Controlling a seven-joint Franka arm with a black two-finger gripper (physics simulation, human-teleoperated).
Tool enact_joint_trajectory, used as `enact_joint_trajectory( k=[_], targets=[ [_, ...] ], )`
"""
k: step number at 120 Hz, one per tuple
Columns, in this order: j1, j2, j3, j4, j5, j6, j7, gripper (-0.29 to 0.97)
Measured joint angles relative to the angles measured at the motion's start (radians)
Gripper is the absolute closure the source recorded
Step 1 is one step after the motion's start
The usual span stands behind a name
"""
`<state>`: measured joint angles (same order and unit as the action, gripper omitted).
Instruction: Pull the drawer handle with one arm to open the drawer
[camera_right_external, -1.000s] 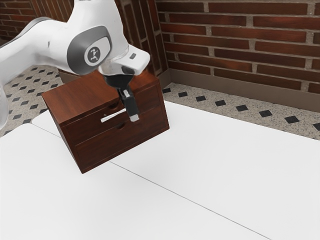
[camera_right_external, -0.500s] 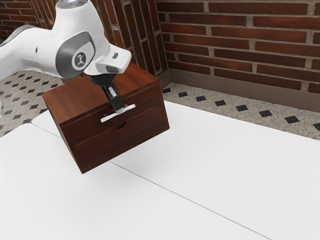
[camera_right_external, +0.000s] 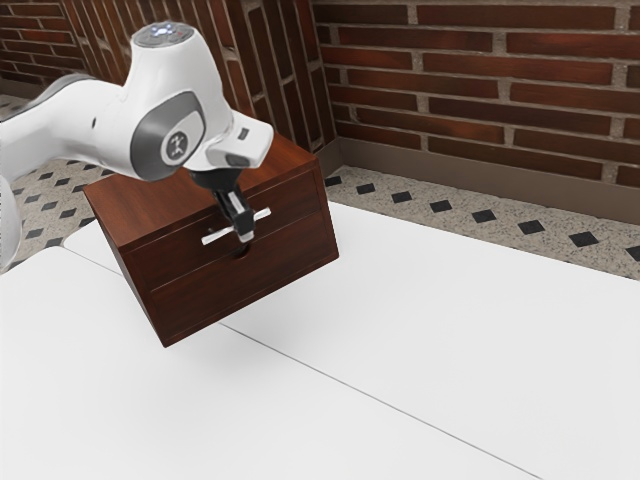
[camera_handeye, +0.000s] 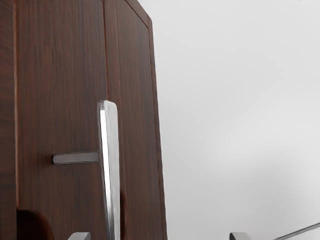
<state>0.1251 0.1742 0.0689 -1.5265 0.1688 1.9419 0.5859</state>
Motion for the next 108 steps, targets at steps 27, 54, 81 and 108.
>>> enact_joint_trajectory(
  k=[27, 54, 81, 108],
  targets=[
    [0.002, 0.014, 0.002, -0.008, 0.008, 0.04, 0.002, 0.39],
    [0.0, 0.006, 0.001, -0.034, 0.01, 0.058, 0.001, 0.52],
    [-0.025, -0.067, -0.003, -0.128, 0.009, 0.066, -0.004, 0.62],
    [-0.069, -0.147, -0.006, -0.231, 0.007, 0.078, -0.016, 0.63]
  ],
)
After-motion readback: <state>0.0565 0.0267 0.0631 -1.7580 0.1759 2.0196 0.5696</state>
